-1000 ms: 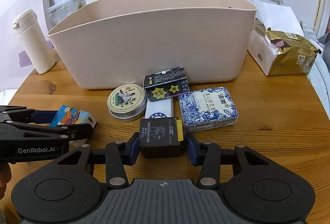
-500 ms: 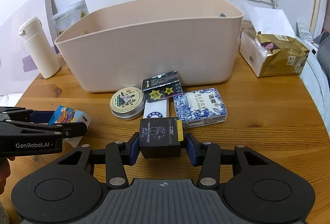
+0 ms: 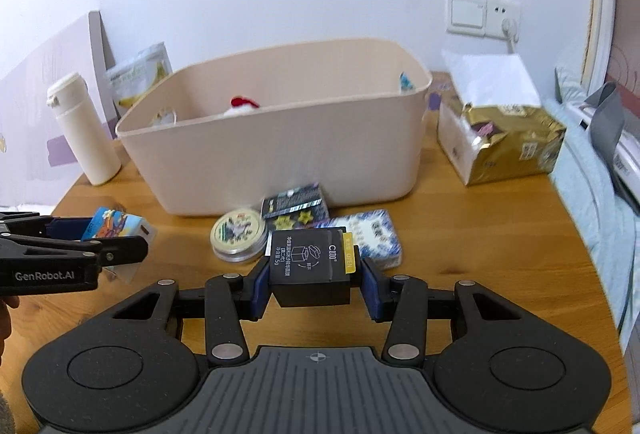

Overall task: Organize objects
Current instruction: 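Lift and carry blue box in left tool while right tool carries black box to basket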

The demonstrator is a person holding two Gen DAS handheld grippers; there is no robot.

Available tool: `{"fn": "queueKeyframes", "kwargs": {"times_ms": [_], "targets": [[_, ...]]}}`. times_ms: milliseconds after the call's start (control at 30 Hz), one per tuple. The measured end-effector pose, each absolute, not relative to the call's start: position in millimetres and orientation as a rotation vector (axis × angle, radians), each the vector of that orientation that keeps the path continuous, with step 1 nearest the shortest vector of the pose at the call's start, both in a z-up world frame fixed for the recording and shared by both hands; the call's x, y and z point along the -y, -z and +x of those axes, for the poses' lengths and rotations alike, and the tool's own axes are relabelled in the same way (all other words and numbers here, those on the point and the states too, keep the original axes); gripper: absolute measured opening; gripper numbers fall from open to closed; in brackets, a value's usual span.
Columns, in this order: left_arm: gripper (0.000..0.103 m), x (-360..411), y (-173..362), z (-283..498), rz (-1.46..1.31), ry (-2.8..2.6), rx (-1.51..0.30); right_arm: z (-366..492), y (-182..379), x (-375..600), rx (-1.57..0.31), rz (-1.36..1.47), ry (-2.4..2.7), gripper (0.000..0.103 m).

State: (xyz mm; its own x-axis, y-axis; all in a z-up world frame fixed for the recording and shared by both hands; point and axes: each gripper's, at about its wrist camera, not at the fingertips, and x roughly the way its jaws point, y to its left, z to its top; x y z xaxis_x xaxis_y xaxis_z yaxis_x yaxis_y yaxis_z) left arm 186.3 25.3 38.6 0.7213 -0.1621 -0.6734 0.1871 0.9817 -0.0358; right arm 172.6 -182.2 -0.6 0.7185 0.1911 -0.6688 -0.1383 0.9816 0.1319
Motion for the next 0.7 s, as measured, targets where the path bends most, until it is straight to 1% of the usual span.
{"fn": "queueKeyframes", "kwargs": {"times_ms": [700], "targets": [[0.064, -14, -92, 222, 0.051, 0.198, -0.606, 199, -63, 206, -0.561, 0.071, -0.139, 0.044]]}}
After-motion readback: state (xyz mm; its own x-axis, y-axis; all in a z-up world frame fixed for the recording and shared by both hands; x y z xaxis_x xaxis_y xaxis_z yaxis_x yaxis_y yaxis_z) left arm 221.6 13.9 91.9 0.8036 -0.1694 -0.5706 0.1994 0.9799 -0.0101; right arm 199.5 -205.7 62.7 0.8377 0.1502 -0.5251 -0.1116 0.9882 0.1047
